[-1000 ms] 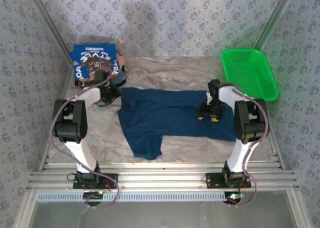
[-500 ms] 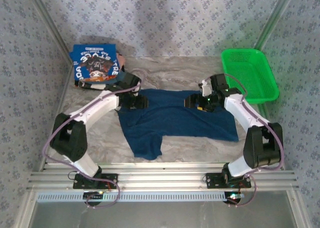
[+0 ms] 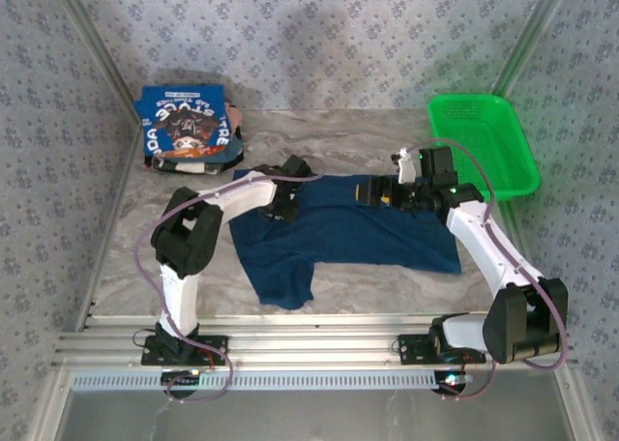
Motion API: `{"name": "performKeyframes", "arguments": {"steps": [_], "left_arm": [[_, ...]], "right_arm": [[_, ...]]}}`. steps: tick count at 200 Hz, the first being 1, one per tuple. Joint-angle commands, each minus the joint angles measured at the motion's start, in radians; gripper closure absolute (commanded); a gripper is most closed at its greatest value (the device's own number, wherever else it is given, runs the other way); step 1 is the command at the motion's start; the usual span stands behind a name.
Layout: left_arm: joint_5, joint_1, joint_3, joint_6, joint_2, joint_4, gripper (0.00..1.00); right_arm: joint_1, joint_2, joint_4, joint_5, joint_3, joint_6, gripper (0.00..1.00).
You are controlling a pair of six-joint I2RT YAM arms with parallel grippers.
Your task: Fold and stack the t-shirts
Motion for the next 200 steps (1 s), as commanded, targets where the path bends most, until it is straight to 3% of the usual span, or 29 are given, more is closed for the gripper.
{"name": "performKeyframes", "arguments": {"steps": [1, 63, 116, 200], "left_arm": [[-0.066, -0.005, 0.042, 0.046, 0.040, -0.036, 0.64], [-0.100, -0.002, 0.079, 0.113, 0.035, -0.052, 0.88], [0.042, 0.043, 0.092, 0.181, -0.021, -0.077, 0.89], [0.336, 0.199, 0.197, 0.324, -0.007, -0.146, 0.90]], "right_arm": [[-0.005, -0.025, -0.001, -0.020, -0.026, 0.019, 0.00], [-0.007, -0.029, 0.009, -0.018, -0.038, 0.033, 0.00], [-0.005, -0.026, 0.017, -0.021, -0.047, 0.034, 0.00], [0.008, 0.002, 0.020, -0.018, -0.051, 0.035, 0.00]]}}
